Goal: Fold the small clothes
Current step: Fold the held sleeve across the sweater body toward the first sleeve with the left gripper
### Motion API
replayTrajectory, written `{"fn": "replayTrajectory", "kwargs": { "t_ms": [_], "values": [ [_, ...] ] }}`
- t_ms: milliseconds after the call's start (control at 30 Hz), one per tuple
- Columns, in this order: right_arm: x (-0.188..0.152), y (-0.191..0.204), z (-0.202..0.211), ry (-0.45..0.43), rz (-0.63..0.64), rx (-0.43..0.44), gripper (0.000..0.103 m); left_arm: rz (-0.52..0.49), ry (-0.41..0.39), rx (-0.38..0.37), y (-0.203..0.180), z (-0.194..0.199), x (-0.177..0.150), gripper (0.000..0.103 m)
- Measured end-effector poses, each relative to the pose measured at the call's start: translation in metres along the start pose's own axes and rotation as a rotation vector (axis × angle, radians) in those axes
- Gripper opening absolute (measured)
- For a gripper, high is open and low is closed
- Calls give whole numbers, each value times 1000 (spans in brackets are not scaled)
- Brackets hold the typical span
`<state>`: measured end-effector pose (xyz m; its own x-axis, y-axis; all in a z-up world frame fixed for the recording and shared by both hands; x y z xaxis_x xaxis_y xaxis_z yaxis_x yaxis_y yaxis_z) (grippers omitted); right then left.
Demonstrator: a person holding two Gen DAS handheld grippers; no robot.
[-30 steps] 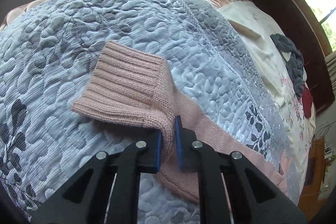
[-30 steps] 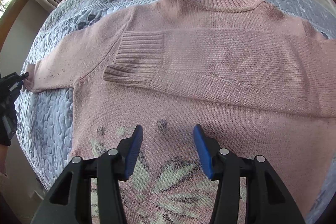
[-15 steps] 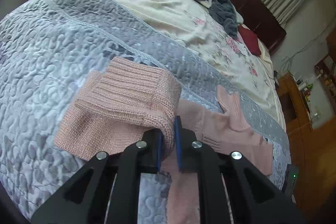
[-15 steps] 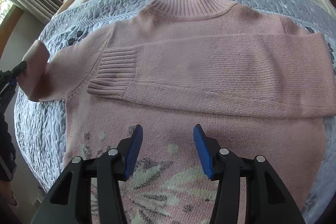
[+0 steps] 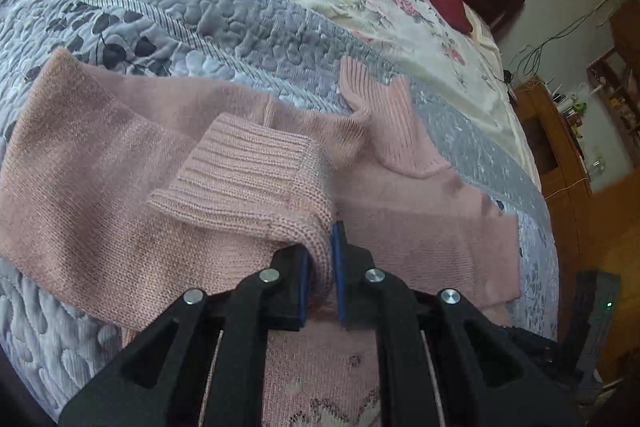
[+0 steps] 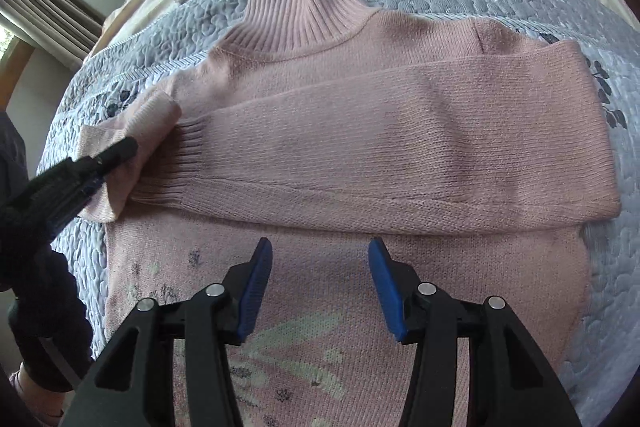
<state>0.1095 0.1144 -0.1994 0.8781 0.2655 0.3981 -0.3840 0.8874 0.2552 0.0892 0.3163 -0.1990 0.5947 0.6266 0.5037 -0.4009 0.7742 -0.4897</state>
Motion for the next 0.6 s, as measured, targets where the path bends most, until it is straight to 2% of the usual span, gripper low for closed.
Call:
{"fn": "replayTrajectory", "kwargs": {
  "t_ms": [100,233,333,367,400,433,500,600],
  "values": [
    [-1,-6,-4,14,-6,0,51,13,52,18,9,-16,-17,10],
    [-3,-8,-8,32,-11,-7,51,19,74,2,12,-17,-23,13],
    [2,0,-2,22,-11,13,51,32,87,-47,12,7,-20,16],
    [5,6,0,18,-11,31,51,24,78,-67,14,20,-18,19],
    [8,12,3,17,-9,52,51,10,64,-74,18,36,-15,28],
    [12,21,4,16,-6,75,51,-8,36,-60,26,52,-10,33],
    [19,41,2,19,-1,120,51,-27,-33,0,50,80,8,36],
    [28,75,-11,47,-1,185,51,-35,-90,114,91,96,37,36]
  ]
}}
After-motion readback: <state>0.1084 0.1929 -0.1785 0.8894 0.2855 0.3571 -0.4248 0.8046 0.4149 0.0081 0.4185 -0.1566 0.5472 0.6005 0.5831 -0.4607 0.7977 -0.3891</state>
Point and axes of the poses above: each gripper's, at about its wrist camera, not at the fingertips, and z roughly against the way its jaws point, y to its left, x to its top, the point moved 8 cm from there along -z, roughly the way its jaws point, and after that the axes turned 10 degrees about -y, right-handed, at the moved point
